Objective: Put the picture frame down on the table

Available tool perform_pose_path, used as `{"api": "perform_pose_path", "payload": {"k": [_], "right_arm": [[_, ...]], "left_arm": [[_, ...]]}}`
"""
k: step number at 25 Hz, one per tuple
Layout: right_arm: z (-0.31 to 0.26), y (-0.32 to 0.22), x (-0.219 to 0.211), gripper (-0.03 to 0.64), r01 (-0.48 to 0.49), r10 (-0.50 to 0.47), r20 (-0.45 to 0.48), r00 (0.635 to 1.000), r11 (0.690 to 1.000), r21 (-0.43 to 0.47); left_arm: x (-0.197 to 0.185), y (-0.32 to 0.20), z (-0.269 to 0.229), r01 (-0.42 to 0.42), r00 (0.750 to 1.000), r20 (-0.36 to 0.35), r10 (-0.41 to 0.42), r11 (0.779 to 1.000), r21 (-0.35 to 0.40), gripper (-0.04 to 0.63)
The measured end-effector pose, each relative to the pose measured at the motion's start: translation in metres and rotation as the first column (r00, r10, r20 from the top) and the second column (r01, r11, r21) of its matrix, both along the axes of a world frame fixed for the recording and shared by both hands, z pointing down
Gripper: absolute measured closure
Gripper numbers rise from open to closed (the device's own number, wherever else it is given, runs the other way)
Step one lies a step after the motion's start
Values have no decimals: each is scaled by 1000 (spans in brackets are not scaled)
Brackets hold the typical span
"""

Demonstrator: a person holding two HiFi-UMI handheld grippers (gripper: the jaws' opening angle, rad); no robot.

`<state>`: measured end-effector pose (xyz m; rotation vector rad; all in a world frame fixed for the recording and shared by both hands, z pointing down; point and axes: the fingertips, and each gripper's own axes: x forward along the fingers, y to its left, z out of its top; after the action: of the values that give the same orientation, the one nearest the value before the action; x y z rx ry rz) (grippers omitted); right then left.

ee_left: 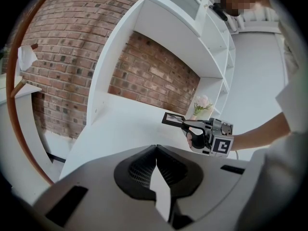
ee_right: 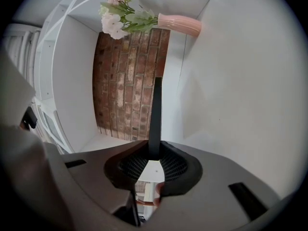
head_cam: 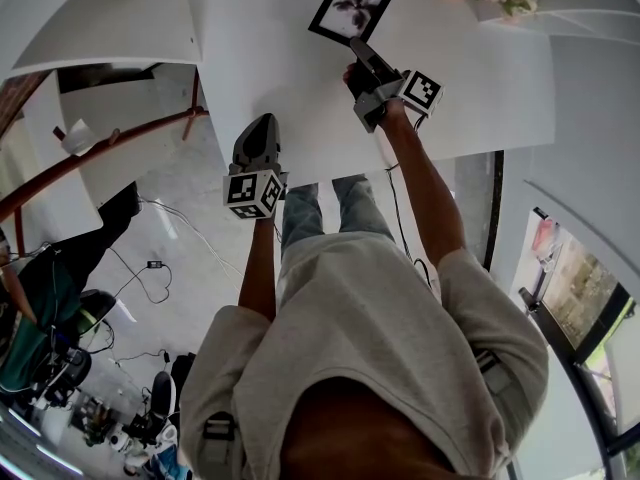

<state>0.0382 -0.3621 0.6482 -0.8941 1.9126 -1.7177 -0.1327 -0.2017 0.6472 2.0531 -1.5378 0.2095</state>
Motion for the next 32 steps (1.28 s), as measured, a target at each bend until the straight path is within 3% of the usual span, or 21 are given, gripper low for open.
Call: {"api": "perform_pose_path", "payload": {"k": [15,32], "right_arm": [[43,0,-4,528,-31,29,-12,999,992,-125],[56,4,-3,529,-42,38,-25,999,983,-180]], "left_arm": [[-7,4,3,4,1000,0,-4,1000,-5,578],[-9,8,0,14,1000,-10,-14,1000,-2,578]]}}
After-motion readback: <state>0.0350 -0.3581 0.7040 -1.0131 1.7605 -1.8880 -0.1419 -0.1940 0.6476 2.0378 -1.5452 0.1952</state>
